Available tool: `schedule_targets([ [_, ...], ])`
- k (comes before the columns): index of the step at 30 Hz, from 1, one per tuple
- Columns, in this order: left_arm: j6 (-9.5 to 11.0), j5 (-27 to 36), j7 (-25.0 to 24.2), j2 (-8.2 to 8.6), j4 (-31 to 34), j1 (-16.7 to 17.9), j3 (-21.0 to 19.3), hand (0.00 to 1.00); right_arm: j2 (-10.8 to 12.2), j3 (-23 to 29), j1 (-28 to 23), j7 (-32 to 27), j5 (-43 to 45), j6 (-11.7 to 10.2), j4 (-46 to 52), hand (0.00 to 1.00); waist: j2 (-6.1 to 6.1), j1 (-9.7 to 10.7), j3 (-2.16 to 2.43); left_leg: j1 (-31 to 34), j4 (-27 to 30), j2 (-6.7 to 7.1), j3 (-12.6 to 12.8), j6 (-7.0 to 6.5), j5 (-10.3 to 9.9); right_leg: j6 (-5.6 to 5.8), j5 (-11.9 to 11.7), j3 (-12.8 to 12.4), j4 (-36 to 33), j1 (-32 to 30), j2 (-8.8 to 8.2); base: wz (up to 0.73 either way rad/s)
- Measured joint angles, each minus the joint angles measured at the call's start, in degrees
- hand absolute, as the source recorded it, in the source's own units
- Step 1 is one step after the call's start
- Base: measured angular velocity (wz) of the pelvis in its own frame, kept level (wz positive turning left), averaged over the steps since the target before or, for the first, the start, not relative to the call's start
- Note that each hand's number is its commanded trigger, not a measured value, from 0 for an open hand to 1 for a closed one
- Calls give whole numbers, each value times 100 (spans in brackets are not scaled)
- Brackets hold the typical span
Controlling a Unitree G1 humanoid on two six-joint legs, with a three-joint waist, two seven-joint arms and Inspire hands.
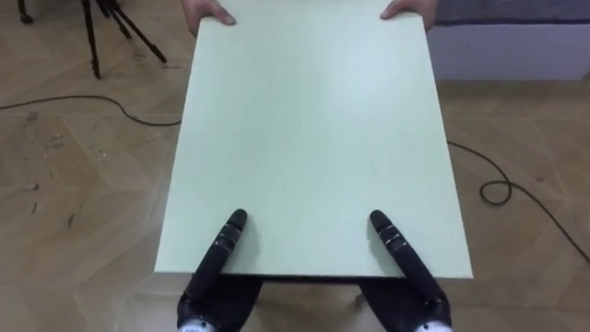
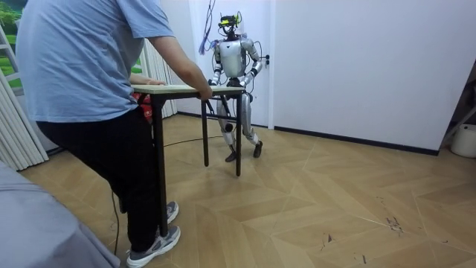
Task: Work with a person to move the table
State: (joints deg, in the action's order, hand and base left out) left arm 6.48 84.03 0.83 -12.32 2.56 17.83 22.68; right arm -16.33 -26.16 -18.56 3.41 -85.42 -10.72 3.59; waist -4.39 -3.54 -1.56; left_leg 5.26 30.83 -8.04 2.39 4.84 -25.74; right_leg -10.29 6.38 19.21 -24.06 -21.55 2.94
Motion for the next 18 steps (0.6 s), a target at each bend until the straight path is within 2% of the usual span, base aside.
schedule_targets([
  [1, 9, 5, 16, 3, -6, -51, 8, 100, 4, 28, 26, 0, 0, 11, 0, 100, -2, 2, 1, 15, -65, 15, 7, -27, -48, -6, -66, 23, 13, -87, -13, 6],
  [2, 10, 15, 21, 11, -59, -120, 18, 100, 16, 75, 49, -2, -2, 41, -10, 100, 2, 6, 3, 62, -144, 83, 29, -107, -112, -30, -179, 172, 53, -197, -104, 0],
  [4, 15, 52, 12, 37, -144, -69, 46, 100, 13, 103, 23, -6, 51, 112, -73, 100, 20, 13, 8, 147, -81, 245, 133, -237, -92, -22, -363, 278, 132, -234, -288, -18],
  [5, 28, 82, -12, 48, -142, 59, 55, 100, 11, 121, -33, -14, 80, 206, -79, 100, 26, 10, 9, 181, -78, 306, 251, -340, -26, 7, -500, 268, 179, -234, -391, -27],
  [6, 28, 78, -22, 60, -155, 164, 55, 100, 16, 121, -126, -22, 92, 255, -80, 100, 56, 44, 15, 215, -104, 440, 311, -435, 71, 132, -613, 187, 261, -233, -488, -19],
  [7, 27, 76, -24, 70, -156, 217, 56, 100, 10, 128, -167, -22, 101, 282, -79, 100, 70, 70, 19, 222, -132, 512, 333, -477, 131, 193, -686, 140, 320, -226, -535, -9],
  [8, 26, 70, -24, 95, -165, 301, 71, 100, -22, 141, -209, -38, 106, 342, -82, 100, 76, 87, 18, 243, -160, 616, 399, -573, 222, 429, -856, 26, 453, -204, -596, -10],
  [9, 27, 77, -23, 117, -182, 370, 75, 100, -62, 149, -216, -76, 100, 430, -87, 100, 94, 140, 18, 301, -188, 715, 436, -658, 327, 739, -1057, -108, 607, -194, -635, -7],
  [10, 29, 80, -23, 129, -184, 392, 75, 100, -65, 156, -217, -81, 93, 455, -87, 100, 102, 169, 17, 351, -198, 771, 448, -728, 391, 923, -1177, -123, 721, -187, -681, 4],
  [11, 29, 85, -23, 156, -193, 403, 76, 100, -72, 173, -224, -84, 110, 469, -86, 100, 118, 238, 18, 484, -242, 847, 460, -855, 519, 1344, -1458, -158, 1053, -151, -731, 18],
  [12, 28, 81, -24, 177, -229, 393, 76, 100, -50, 225, -226, -87, 161, 523, -87, 100, 137, 289, 11, 623, -245, 883, 524, -943, 651, 1420, -1547, -263, 867, -231, -837, 24],
  [13, 28, 76, -30, 206, -259, 390, 76, 100, -55, 245, -240, -89, 178, 543, -87, 100, 140, 330, 9, 651, -237, 880, 575, -977, 698, 1290, -1362, -392, 456, -315, -908, 49],
  [14, 1, 56, -22, 215, -297, 365, 126, 100, -71, 287, -328, -89, 122, 544, -86, 100, 150, 442, 8, 656, -266, 860, 674, -1020, 799, 1142, -718, -544, -589, -369, -1156, 70],
  [15, -14, -2, 18, 209, -298, 340, 170, 100, -83, 284, -406, -86, 53, 496, -82, 100, 195, 479, 12, 653, -347, 808, 886, -1020, 905, 1151, -105, -637, -1527, -309, -1412, 70],
  [16, -14, -35, 24, 202, -298, 324, 176, 100, -86, 270, -415, -83, 29, 465, -81, 100, 206, 479, 7, 660, -375, 741, 1041, -1006, 949, 1195, 109, -666, -1876, -222, -1520, 42],
  [17, -14, -52, 24, 191, -293, 316, 172, 100, -81, 249, -420, -81, 17, 430, -66, 100, 234, 441, 17, 667, -450, 663, 1313, -988, 1028, 1288, 457, -746, -2333, 32, -1708, 13],
  [18, -17, -47, 23, 178, -290, 322, 171, 100, -78, 229, -420, -81, -3, 407, -61, 100, 265, 393, 31, 674, -456, 635, 1514, -990, 1058, 1356, 690, -805, -2610, 405, -1898, 0],
])
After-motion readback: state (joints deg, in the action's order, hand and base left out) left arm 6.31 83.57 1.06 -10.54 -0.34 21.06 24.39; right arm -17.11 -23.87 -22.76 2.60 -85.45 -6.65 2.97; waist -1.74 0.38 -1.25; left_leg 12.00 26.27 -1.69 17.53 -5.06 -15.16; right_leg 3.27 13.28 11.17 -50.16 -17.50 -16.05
